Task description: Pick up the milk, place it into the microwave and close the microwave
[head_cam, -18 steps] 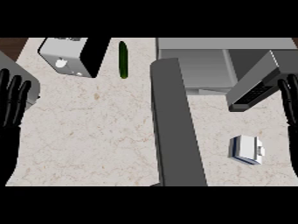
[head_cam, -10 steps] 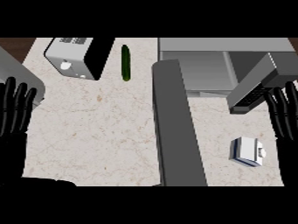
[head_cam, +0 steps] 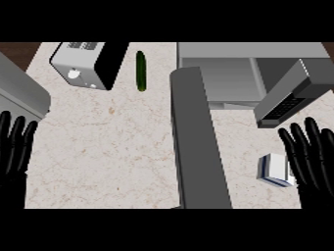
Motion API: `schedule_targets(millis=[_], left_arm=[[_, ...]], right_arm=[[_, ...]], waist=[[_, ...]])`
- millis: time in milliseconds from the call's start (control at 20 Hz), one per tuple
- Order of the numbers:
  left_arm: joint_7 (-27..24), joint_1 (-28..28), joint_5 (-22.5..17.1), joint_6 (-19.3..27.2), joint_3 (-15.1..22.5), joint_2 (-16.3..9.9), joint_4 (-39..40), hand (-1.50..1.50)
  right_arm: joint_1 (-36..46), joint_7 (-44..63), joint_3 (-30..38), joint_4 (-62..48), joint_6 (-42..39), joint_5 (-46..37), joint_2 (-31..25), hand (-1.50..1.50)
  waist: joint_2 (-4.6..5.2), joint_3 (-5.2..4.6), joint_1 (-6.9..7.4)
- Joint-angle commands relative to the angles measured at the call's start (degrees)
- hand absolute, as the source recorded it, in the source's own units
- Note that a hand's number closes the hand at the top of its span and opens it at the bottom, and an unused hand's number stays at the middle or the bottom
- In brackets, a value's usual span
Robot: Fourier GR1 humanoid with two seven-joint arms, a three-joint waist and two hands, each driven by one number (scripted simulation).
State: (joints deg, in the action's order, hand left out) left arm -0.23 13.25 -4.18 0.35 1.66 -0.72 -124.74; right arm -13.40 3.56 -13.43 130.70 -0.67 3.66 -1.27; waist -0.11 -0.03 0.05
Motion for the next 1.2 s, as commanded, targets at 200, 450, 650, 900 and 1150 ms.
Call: schedule_targets(millis=[200,450,650,900,1150], left_arm=[[-5.3,10.1,-1.8,-3.6,0.7,0.1,-2.8,-1.5],[-4.9,5.4,-5.1,-4.7,-3.7,-1.4,0.9,-1.5],[-6.3,13.1,-4.8,-6.3,-1.7,-0.4,-3.5,-1.5],[-8.8,15.7,-6.1,-7.6,-2.7,-0.6,-4.2,-1.5],[-7.5,16.1,-7.3,-9.2,-4.0,-1.6,-4.5,-1.5]], right_arm=[[-5.3,-3.7,0.0,0.0,4.4,-6.3,0.7,-1.5],[0.7,-3.2,2.9,-6.2,7.8,-7.5,1.2,-1.5],[-3.5,-6.9,5.2,-8.2,6.9,-4.4,0.9,-1.5],[-2.4,-15.1,11.7,-19.2,3.5,0.5,-0.3,-1.5],[-3.3,-15.6,17.0,-21.7,2.5,2.9,-2.1,-1.5]], waist=[[-0.05,0.02,0.05],[0.09,0.01,0.07],[0.02,0.03,0.12],[0.04,0.04,0.27],[0.04,0.03,0.17]])
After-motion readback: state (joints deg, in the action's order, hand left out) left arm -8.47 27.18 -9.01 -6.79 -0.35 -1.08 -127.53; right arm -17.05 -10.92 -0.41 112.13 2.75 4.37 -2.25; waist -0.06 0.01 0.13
